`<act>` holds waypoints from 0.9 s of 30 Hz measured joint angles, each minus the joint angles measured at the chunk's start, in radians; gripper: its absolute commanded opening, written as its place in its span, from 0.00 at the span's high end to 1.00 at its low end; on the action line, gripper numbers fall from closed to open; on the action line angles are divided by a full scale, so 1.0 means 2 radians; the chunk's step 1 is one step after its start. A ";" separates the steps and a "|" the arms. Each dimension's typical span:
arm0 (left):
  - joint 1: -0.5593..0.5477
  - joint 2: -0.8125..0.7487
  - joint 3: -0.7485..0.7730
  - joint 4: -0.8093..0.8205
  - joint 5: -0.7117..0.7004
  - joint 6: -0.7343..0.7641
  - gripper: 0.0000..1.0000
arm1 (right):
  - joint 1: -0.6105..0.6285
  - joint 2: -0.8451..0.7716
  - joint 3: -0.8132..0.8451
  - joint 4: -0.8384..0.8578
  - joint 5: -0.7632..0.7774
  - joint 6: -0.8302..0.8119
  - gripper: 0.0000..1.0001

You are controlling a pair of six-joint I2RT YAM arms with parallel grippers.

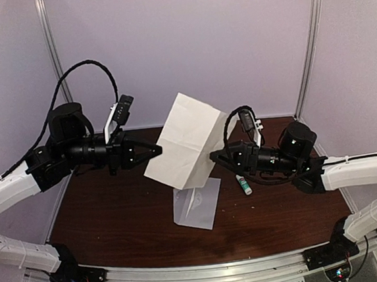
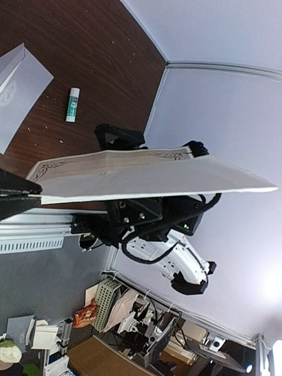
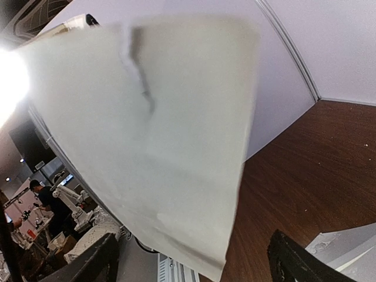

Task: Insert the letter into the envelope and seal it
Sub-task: Fold the letter at the center of the board.

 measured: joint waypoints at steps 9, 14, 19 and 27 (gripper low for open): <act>-0.010 0.009 0.005 0.007 0.008 -0.009 1.00 | 0.004 0.015 0.003 0.072 -0.033 0.031 0.84; -0.010 0.010 0.005 0.010 0.008 -0.014 0.88 | 0.004 0.013 0.001 0.092 -0.036 0.043 1.00; -0.010 0.018 0.006 0.010 0.013 -0.020 0.69 | 0.004 0.005 0.001 0.086 -0.033 0.038 1.00; -0.010 0.029 0.010 0.010 0.020 -0.025 0.69 | 0.004 -0.004 0.001 0.048 -0.024 0.021 1.00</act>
